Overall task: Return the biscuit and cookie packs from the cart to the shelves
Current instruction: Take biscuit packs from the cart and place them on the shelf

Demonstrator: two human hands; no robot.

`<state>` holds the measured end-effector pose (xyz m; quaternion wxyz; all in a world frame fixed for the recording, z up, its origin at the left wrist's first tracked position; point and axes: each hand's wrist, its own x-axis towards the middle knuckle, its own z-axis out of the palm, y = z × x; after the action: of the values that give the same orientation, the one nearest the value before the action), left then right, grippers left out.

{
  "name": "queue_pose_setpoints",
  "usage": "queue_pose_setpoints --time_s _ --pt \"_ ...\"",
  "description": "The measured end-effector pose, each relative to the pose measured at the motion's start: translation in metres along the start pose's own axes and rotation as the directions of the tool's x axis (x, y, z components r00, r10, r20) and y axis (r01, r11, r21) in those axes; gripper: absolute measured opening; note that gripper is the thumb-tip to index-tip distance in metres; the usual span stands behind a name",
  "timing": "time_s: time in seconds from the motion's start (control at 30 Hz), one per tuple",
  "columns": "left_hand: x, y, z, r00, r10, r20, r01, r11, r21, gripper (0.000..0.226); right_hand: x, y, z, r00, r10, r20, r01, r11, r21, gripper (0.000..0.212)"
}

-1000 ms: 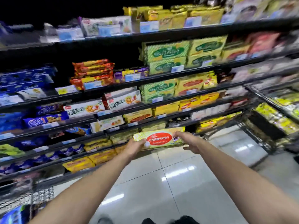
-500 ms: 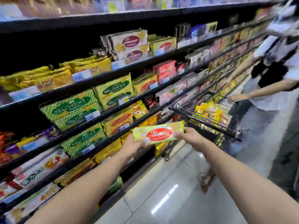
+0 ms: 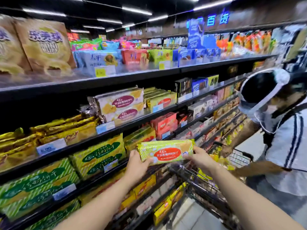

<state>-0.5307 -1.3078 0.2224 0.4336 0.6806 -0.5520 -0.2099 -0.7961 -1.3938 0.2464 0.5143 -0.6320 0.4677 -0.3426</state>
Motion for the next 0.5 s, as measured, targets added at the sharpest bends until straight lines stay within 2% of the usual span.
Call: queue_pose_setpoints --time_s 0.13,0.27,0.4,0.5 --pt "0.038 0.022 0.006 0.985 0.055 -0.163 -0.054 0.998 0.013 0.031 0.060 -0.022 -0.025 0.995 -0.089 0.038 0.091 0.995 -0.032 0.035" --pt "0.077 0.048 0.016 0.956 0.093 -0.277 -0.072 0.994 0.086 0.048 0.118 -0.048 -0.050 0.987 -0.145 0.077 0.144 0.989 0.013 0.030" --pt "0.109 0.078 0.029 0.947 0.041 -0.318 0.011 0.987 0.162 0.063 0.169 -0.070 -0.075 0.958 -0.265 0.105 0.267 0.964 0.002 0.041" --pt "0.124 0.099 0.037 0.948 0.069 -0.309 0.006 0.972 0.235 0.064 0.201 -0.079 -0.091 0.951 -0.290 0.109 0.290 0.957 0.013 0.043"
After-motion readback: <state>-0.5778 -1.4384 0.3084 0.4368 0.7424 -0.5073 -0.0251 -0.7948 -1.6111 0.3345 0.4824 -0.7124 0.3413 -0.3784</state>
